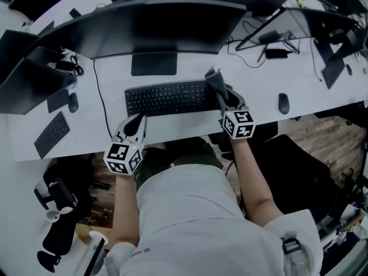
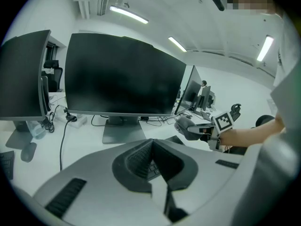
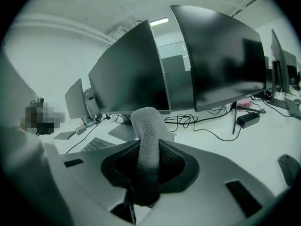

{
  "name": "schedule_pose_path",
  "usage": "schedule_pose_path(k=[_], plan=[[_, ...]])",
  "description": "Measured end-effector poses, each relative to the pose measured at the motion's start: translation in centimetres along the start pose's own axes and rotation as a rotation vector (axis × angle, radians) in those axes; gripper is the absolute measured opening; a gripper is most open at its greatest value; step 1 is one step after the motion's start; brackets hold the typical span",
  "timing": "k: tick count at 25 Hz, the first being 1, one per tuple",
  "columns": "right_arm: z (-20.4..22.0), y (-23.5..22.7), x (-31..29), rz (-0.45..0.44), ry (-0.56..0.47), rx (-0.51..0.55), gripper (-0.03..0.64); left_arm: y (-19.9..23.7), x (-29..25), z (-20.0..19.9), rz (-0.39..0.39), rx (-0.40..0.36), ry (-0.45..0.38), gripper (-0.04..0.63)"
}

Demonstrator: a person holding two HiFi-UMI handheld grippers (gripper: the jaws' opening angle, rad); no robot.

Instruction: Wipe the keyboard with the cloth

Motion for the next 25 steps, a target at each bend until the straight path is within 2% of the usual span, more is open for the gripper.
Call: schedule_pose_path(k=[10,25], plan=[[2.6,-1.0,-3.7,0.037,0.094,-0.008,0.102,2.2,0.2,1.3,-0.003,0.025,0.034,0.002],[6.0,0.3,-7.4,0.218,0.15,-0.121,0.105,10.4,1.0,1.0,0.11,0.0,0.059,0.002]])
Point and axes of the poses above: the fingertips, and each gripper's own axes: x backward along the fingers, y to its left, z out of its underside, the point moved 4 cm from there along x, backward along the fingers, and after that the axes turned 6 degrees about -y, right-handed, at the moved point
